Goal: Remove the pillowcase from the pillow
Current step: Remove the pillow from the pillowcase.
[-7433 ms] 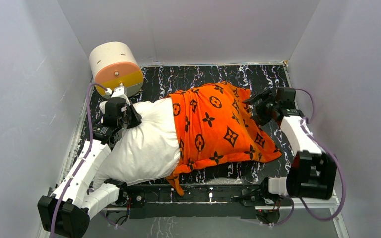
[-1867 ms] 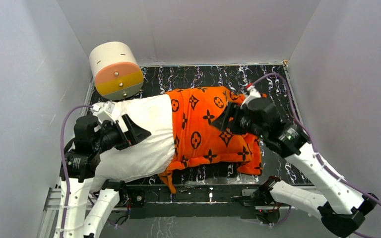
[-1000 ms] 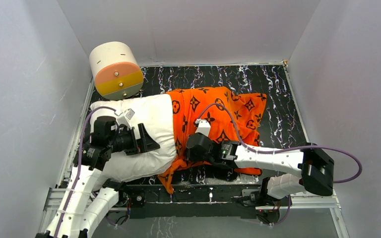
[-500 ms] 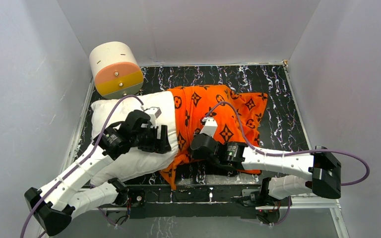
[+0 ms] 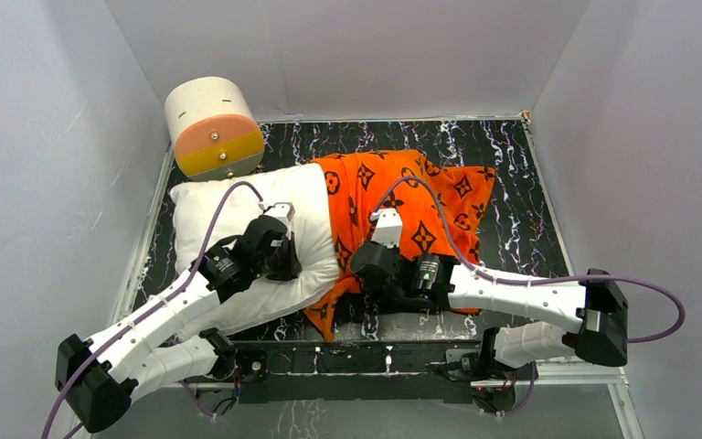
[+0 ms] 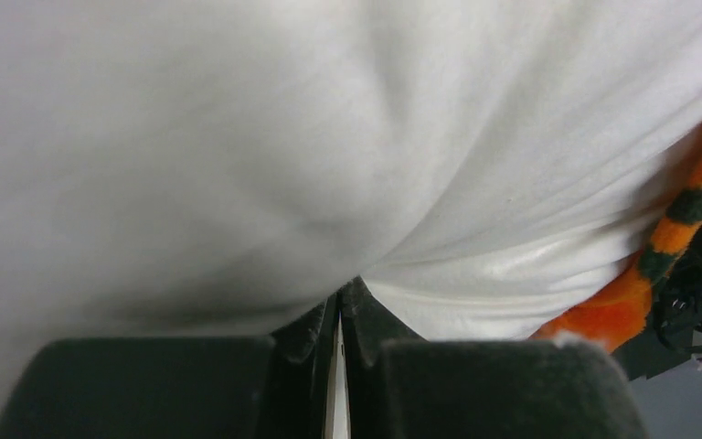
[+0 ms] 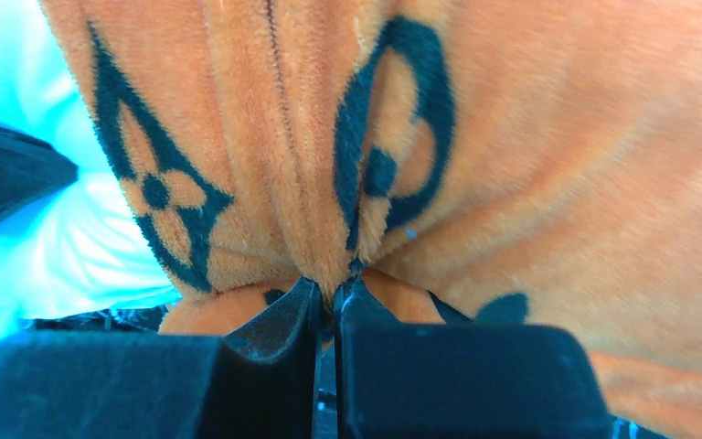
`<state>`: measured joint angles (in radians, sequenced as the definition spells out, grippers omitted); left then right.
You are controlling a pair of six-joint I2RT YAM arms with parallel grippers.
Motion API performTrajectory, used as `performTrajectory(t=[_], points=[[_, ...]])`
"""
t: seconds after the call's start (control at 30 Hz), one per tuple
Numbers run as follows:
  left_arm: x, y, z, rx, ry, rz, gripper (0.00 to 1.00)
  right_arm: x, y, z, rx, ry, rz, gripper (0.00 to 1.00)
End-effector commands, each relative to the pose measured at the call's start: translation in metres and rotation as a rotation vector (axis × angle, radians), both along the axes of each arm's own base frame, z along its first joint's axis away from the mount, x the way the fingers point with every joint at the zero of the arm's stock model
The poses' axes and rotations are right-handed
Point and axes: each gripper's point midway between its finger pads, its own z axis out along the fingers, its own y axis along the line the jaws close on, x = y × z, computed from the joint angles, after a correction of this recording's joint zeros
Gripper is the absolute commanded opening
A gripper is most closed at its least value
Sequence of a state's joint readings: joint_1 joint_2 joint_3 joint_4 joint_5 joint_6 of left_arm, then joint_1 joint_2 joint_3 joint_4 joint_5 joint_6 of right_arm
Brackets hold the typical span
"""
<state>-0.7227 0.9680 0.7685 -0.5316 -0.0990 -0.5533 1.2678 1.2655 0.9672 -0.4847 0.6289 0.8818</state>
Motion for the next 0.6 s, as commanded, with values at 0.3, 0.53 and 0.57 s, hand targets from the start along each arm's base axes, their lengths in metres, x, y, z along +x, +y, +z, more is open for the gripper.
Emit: performTrajectory(t=[0.3,0.53,0.57], points=[[0.0,0.038,-0.024,0.146,0.01,0.135,0.0,-0.007,-0.057,0.056,0.109,-0.04,-0.06,0.45],[-0.001,0.027,-0.015,0.082,-0.014,0.088,0.0,-0.045,0.005,0.049,0.426,0.14,0.123,0.87],[-0.002,0.026,-0.014,0.076,-0.015,0.082,0.0,-0.045,0.012,0.043,0.446,0.164,0.11,0.89]])
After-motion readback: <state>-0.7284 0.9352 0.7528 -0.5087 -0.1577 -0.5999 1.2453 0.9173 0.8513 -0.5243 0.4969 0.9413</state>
